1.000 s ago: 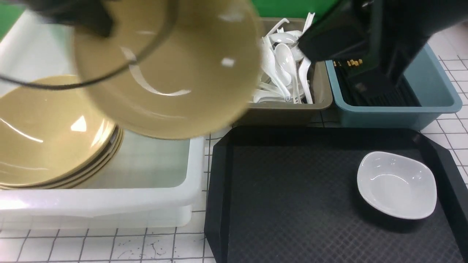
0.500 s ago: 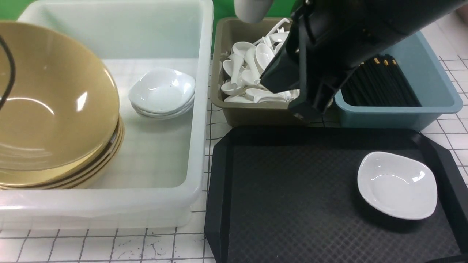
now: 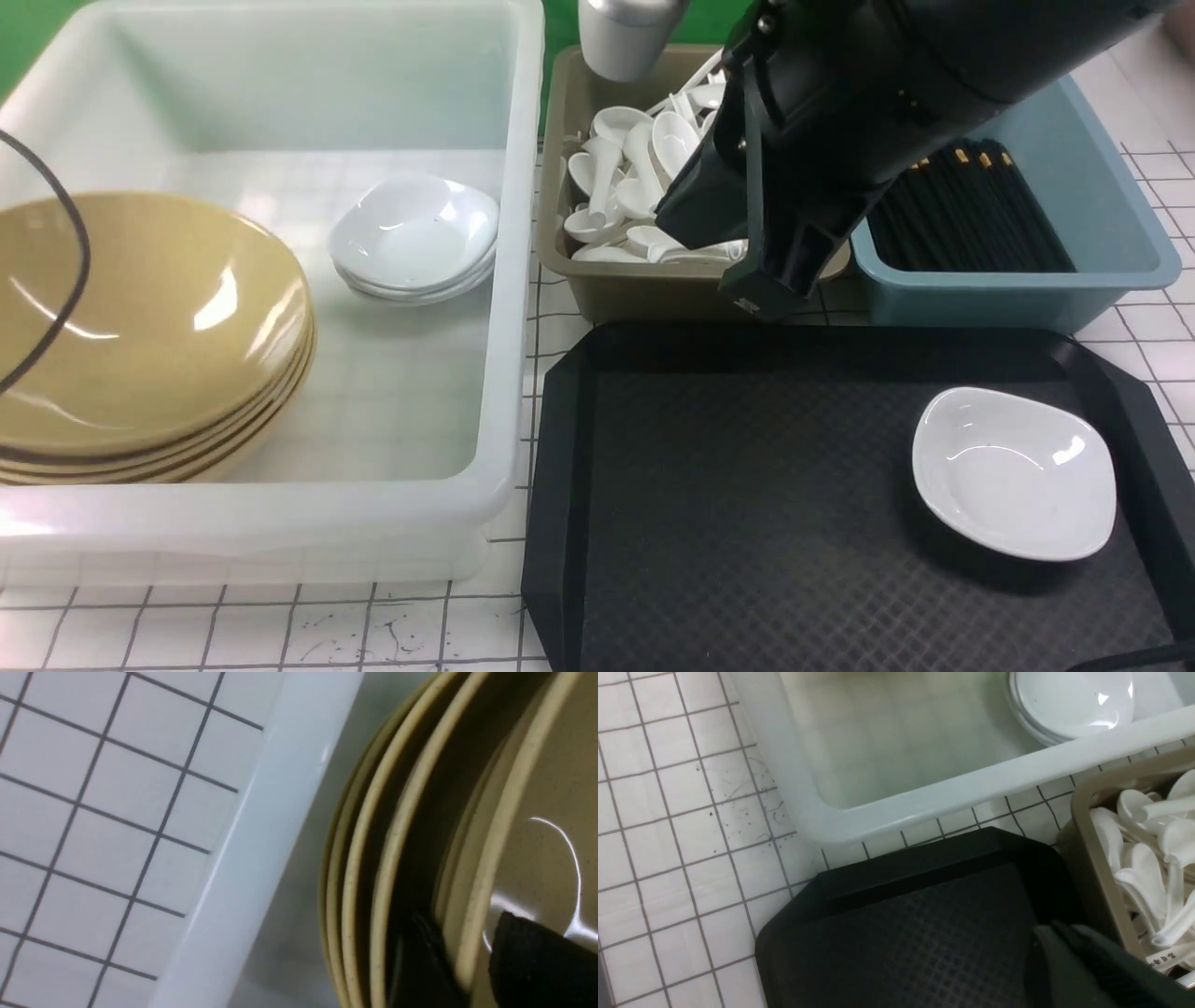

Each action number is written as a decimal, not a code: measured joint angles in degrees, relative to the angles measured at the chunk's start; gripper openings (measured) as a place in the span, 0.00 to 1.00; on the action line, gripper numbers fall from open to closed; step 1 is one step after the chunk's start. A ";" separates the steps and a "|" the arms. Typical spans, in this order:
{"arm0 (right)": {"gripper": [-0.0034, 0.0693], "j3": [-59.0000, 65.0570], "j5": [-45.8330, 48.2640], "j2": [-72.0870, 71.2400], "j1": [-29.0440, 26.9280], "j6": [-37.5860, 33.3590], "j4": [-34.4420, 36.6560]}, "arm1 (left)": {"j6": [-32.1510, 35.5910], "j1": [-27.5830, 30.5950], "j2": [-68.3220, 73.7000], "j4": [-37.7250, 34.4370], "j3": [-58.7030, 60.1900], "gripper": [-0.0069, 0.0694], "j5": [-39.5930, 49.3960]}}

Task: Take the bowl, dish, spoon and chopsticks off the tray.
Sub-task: Use the left arm to put the noodle bowl into the large storage box on the left, then use the left arm to grab the plate

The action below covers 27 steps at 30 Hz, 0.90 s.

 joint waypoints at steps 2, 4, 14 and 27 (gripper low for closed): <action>0.11 0.00 0.20 0.00 0.00 0.00 0.00 | -0.04 0.00 -0.07 -0.19 0.00 0.48 0.23; 0.11 0.00 0.77 0.00 0.00 0.00 -0.20 | -0.04 -0.06 -0.74 -0.31 -0.21 0.59 0.66; 0.11 0.00 6.18 0.00 0.00 5.93 -8.90 | -2.13 -2.74 -8.54 -3.01 -12.27 0.80 9.10; 0.11 14.04 6.47 -6.74 -10.48 16.32 -11.02 | -0.82 -43.03 -2.84 -6.00 -13.05 0.80 4.08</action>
